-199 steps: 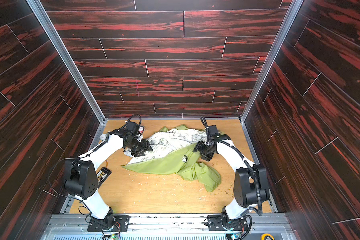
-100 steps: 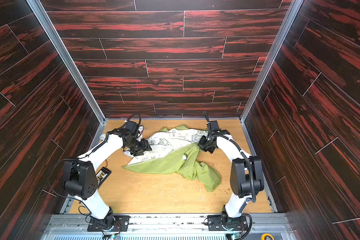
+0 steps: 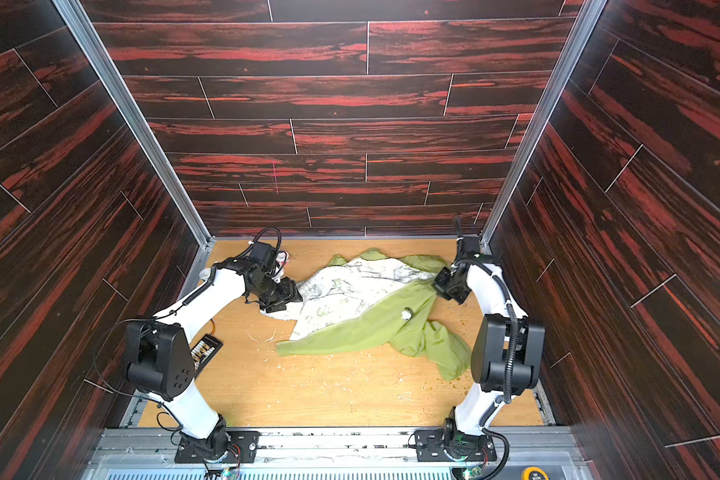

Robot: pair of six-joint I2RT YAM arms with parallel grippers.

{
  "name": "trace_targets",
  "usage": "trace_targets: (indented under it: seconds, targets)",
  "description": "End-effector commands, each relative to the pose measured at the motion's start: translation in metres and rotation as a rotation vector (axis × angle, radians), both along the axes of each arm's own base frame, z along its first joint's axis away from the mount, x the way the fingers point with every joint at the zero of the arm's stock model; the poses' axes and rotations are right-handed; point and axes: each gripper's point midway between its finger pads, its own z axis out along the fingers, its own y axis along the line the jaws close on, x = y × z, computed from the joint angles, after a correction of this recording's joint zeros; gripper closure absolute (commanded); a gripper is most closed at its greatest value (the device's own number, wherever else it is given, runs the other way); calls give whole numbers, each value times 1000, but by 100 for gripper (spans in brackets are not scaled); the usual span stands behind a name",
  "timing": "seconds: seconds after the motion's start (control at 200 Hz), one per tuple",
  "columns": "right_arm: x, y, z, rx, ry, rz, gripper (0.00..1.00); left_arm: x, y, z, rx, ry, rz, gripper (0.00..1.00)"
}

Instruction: Zip up the jacket

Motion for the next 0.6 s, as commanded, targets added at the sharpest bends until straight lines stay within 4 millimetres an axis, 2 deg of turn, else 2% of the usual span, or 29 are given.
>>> trace_targets:
  seconds: [0.0, 0.03, 0.09, 0.15, 0.235, 0.326, 0.561, 0.596]
  targets:
    - [13, -8, 9, -33, 6, 40, 100, -4, -3, 2, -15, 15, -34, 36]
    - [16, -7, 12, -27, 2, 45, 99, -5, -4, 1, -19, 21, -41, 36]
    - [18, -4, 14, -8, 0, 47, 82, -9, -5, -1, -21, 33, -58, 35]
    - [17, 0, 18, 11, -12, 44, 60, -14, -8, -5, -26, 45, -74, 33]
    - [8, 4, 22, 30, -25, 34, 45, -22, -17, -12, -44, 55, -117, 32]
    - [-8, 7, 24, 33, -28, 23, 40, -34, -31, -13, -43, 33, -197, 30]
    - [-57, 8, 13, 24, 18, -4, 39, -69, -79, -24, 17, -19, -488, 26]
    - [-62, 7, 11, 17, 27, -8, 39, -73, -84, -37, 40, 4, -522, 26]
